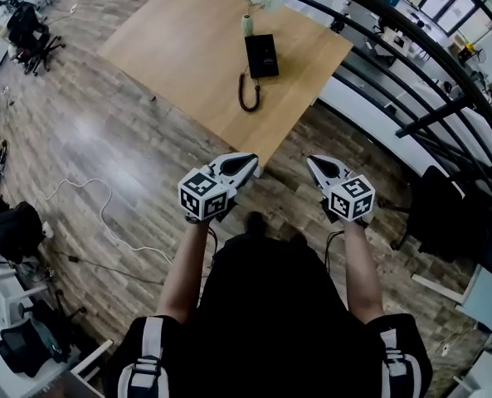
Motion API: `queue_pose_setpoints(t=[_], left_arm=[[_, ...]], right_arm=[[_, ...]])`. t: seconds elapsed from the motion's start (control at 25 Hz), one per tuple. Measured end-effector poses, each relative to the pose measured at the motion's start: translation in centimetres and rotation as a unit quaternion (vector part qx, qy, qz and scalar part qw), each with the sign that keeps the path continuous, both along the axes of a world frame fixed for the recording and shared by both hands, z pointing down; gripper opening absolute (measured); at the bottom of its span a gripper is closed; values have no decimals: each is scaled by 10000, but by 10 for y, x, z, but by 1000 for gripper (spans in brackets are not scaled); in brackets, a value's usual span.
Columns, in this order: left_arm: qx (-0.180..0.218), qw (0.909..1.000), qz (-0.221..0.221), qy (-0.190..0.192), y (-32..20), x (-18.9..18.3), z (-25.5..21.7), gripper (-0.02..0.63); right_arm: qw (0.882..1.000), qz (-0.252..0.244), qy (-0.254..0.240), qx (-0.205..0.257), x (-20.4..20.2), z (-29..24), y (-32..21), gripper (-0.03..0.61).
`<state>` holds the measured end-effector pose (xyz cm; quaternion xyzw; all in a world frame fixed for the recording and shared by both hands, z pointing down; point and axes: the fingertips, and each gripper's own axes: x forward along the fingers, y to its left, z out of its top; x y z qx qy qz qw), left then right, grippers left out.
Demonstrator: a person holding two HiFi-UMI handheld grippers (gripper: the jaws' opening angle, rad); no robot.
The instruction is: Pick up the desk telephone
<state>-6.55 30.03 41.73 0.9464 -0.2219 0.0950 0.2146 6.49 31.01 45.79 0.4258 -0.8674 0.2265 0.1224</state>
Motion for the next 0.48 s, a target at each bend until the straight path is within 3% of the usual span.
queue_pose_setpoints(t=[0.48], left_arm=[[-90,9997,225,-11,-20,-27,11,21]], right_arm=[[9995,216,32,-207,-29,20,-9,23]])
